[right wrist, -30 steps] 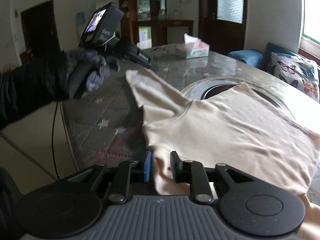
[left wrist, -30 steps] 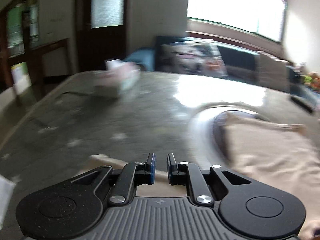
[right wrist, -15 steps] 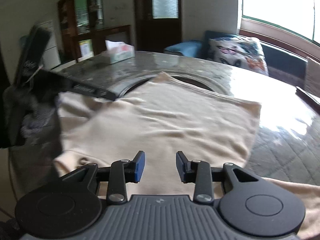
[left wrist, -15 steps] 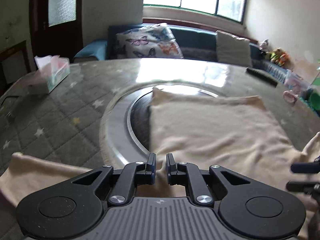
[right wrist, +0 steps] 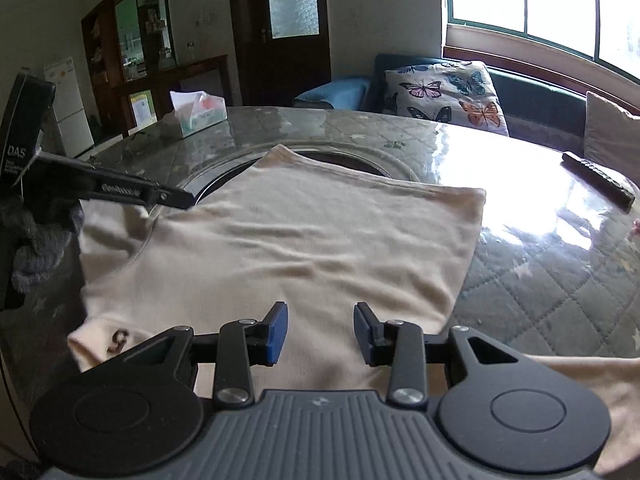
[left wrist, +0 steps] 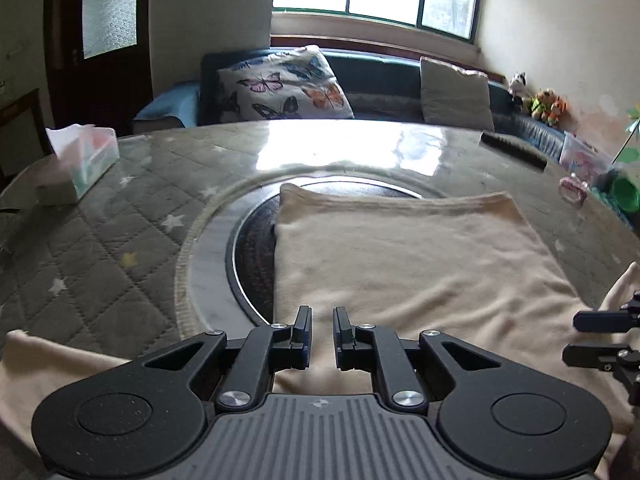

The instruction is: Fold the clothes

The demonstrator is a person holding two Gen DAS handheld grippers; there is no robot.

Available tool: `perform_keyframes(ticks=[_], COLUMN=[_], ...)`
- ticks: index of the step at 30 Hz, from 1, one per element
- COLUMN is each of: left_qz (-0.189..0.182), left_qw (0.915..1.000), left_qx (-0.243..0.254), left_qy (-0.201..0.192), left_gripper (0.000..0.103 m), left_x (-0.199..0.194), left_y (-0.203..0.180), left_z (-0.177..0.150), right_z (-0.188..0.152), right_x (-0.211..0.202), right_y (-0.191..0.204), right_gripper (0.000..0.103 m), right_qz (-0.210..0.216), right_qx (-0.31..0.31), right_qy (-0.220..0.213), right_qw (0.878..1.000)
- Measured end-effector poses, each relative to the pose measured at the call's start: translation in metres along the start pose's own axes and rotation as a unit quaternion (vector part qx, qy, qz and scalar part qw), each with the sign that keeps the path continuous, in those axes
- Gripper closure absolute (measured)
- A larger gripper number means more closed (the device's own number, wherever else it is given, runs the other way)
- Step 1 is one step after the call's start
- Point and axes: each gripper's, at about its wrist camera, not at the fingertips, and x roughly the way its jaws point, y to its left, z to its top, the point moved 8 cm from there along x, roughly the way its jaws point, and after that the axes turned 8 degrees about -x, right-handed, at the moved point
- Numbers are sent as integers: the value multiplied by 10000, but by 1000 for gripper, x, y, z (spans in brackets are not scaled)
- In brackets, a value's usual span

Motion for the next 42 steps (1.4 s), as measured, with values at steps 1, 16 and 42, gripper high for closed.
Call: perform_keyframes(ticks=[1,16,42], left_qz=[54,-25,-1016], left_qw=[10000,9994,9809], left_qx=[-2,335,1645], left_qy=[39,-127,-203], left_gripper=[91,91,75], left_x=[5,-17,-61], left_y=[1,-2,-108], left_z=[-1,-11,-72], right_z=[1,-10,-45], right_x=[2,-17,-62], right_y=[-2,-2,16], right_gripper=[65,58,53], right_qz=[-18,-197,-428], right_qx=[31,-134,-264], right_qy=[8,55,62], right_qw=[10000,9997,9987])
